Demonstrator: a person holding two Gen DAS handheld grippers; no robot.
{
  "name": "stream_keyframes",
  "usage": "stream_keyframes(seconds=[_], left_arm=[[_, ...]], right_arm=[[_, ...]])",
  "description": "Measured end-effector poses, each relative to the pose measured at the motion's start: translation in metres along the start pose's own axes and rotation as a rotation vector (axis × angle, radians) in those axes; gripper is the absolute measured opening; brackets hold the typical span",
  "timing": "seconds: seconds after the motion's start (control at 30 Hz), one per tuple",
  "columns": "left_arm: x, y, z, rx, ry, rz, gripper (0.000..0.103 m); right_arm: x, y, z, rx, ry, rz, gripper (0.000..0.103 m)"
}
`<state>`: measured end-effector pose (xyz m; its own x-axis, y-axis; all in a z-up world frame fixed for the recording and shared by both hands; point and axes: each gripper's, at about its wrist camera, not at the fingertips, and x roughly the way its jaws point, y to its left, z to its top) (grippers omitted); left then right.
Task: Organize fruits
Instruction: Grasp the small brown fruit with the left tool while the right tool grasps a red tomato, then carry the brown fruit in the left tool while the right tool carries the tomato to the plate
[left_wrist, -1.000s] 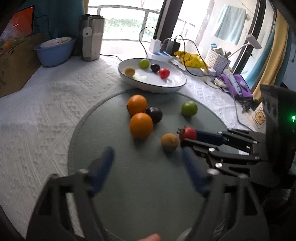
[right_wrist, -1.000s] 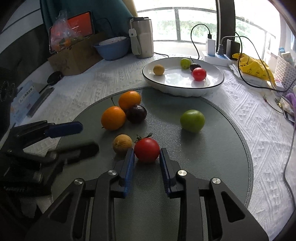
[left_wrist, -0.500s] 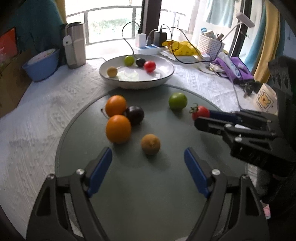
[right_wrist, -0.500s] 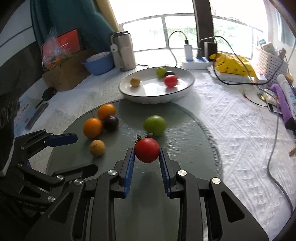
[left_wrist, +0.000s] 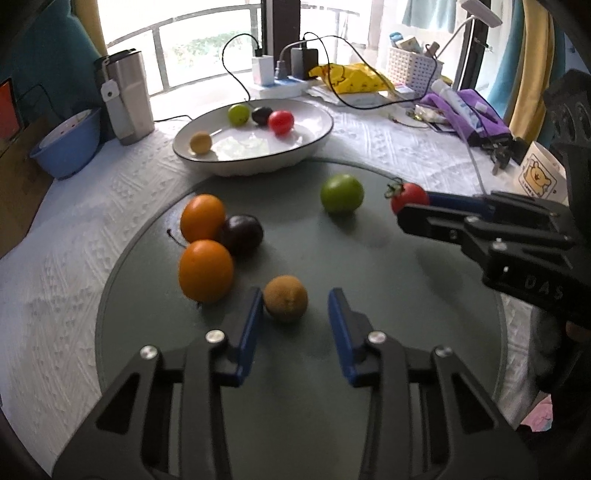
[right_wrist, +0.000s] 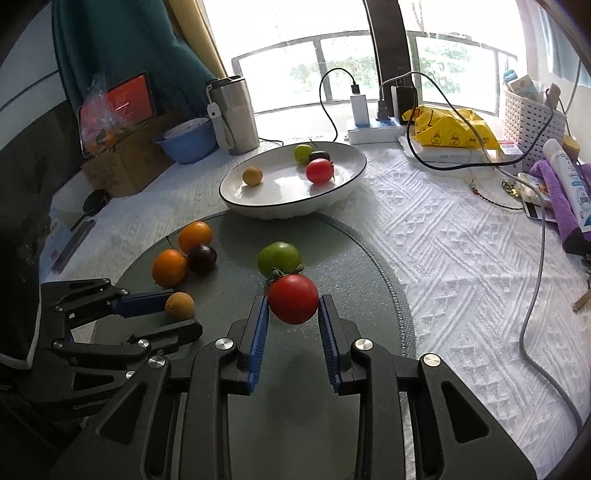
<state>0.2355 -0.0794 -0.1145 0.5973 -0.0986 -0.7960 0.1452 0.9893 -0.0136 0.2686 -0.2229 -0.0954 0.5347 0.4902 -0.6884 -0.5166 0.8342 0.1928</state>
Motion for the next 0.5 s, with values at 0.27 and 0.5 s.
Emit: stream_keyframes(seconds=[0.27,0.5], left_arm=[[-0.001,-0.003,0.002,0.026,-0.011,-0.004,0.025],[-0.011,-0.001,0.008,0.03,-0.045,-0.006,0.025]], right_arm=[[-0.004,-0.003,0.005,0.003,-0.01,-0.015,0.03],[-0.005,0.003,0.011,-0.01,-0.017,-0.024,0.03]])
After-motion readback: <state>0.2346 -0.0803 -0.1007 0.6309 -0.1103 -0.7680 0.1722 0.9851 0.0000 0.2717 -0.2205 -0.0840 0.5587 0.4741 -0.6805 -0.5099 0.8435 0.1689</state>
